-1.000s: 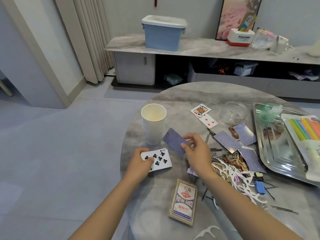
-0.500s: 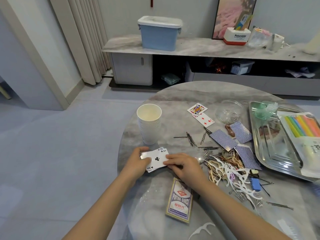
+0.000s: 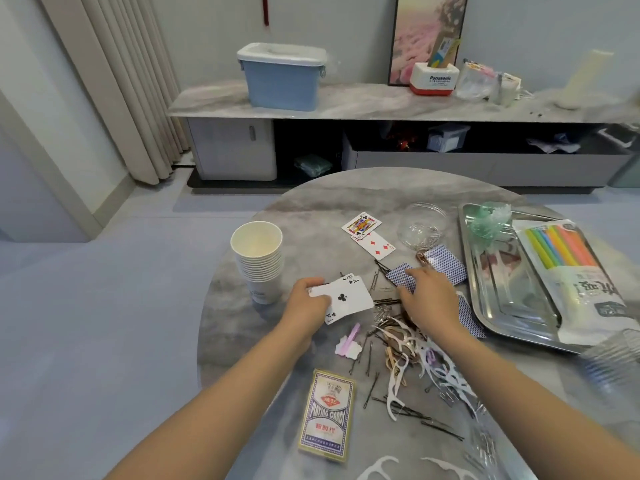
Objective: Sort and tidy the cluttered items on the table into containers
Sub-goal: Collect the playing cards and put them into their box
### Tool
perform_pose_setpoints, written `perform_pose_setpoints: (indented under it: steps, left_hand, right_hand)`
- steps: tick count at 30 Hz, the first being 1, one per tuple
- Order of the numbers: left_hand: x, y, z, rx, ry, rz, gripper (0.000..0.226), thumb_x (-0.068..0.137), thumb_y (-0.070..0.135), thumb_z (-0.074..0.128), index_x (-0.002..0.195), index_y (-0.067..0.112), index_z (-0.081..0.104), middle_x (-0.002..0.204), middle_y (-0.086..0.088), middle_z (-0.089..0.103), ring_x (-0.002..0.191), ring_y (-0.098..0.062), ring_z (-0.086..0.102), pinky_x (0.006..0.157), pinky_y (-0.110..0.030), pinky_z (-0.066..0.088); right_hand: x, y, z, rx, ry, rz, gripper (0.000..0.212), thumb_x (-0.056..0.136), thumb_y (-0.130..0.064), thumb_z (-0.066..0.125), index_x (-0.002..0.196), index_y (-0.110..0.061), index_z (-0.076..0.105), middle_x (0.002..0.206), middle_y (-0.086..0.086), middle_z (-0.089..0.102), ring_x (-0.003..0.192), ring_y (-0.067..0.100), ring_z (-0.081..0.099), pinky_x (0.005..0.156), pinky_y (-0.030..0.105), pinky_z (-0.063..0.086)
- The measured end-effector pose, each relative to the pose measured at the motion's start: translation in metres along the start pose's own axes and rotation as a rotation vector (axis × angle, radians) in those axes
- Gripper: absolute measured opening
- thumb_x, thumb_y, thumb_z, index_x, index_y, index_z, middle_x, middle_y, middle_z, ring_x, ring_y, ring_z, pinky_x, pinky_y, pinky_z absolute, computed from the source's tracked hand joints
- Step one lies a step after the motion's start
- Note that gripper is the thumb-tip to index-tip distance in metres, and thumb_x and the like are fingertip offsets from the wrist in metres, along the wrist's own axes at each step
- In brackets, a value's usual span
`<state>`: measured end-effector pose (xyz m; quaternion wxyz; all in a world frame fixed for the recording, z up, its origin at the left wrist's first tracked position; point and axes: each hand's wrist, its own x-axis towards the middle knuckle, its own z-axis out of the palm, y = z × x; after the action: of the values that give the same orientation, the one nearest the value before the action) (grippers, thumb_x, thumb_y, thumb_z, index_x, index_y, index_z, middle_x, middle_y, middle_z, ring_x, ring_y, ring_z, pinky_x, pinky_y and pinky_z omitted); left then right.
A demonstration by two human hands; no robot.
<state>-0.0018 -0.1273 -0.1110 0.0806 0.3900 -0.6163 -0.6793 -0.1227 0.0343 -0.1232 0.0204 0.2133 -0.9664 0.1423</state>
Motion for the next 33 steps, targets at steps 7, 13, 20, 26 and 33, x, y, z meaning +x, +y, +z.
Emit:
perform_pose_setpoints:
  steps: [7, 13, 20, 26, 33]
  left_hand:
    - [0.017, 0.009, 0.046, 0.003, 0.017, 0.017, 0.041, 0.087, -0.005, 0.041, 0.123, 0.014, 0.046, 0.098, -0.001, 0.053, 0.072, -0.007, 0.052, 0.049, -0.014, 0.043]
    - [0.034, 0.001, 0.049, -0.001, 0.043, 0.101, 0.039, 0.087, -0.003, 0.043, 0.12, 0.018, 0.047, 0.102, 0.001, 0.053, 0.072, -0.006, 0.055, 0.05, -0.013, 0.045]
    - [0.052, 0.003, 0.039, 0.061, -0.05, 0.109, 0.035, 0.086, 0.0, 0.047, 0.113, 0.023, 0.05, 0.107, -0.003, 0.057, 0.081, -0.016, 0.058, 0.075, -0.033, 0.051]
    - [0.058, 0.008, 0.025, 0.142, -0.177, 0.186, 0.036, 0.086, 0.002, 0.047, 0.108, 0.03, 0.056, 0.107, -0.007, 0.06, 0.083, -0.018, 0.058, 0.075, -0.032, 0.048]
    - [0.064, 0.01, 0.013, 0.062, -0.387, 0.265, 0.032, 0.091, 0.007, 0.058, 0.111, 0.032, 0.057, 0.113, -0.009, 0.063, 0.099, -0.022, 0.062, 0.093, -0.041, 0.051]
  right_hand:
    - [0.036, 0.014, 0.001, -0.244, -0.189, 0.015, 0.052, 0.081, -0.057, 0.058, 0.111, -0.015, 0.06, 0.117, 0.005, 0.061, 0.107, 0.027, 0.056, 0.084, 0.034, 0.045]
    - [0.033, 0.018, -0.014, -0.151, -0.146, 0.042, 0.044, 0.084, -0.055, 0.052, 0.112, -0.023, 0.064, 0.096, -0.001, 0.07, 0.095, 0.021, 0.064, 0.077, 0.028, 0.045]
    - [0.032, -0.003, -0.04, 0.818, -0.348, 0.133, 0.02, 0.095, -0.035, 0.047, 0.104, -0.025, 0.061, 0.101, 0.004, 0.067, 0.076, 0.018, 0.063, 0.061, 0.025, 0.047]
    - [0.043, -0.013, -0.037, 0.923, -0.623, 0.263, 0.026, 0.096, -0.032, 0.048, 0.105, -0.009, 0.056, 0.089, 0.021, 0.07, 0.068, 0.034, 0.069, 0.053, 0.034, 0.056]
    - [0.071, -0.026, -0.026, 0.808, -0.845, 0.356, 0.035, 0.09, -0.042, 0.055, 0.108, -0.011, 0.053, 0.082, 0.012, 0.064, 0.059, 0.027, 0.064, 0.05, 0.028, 0.051]
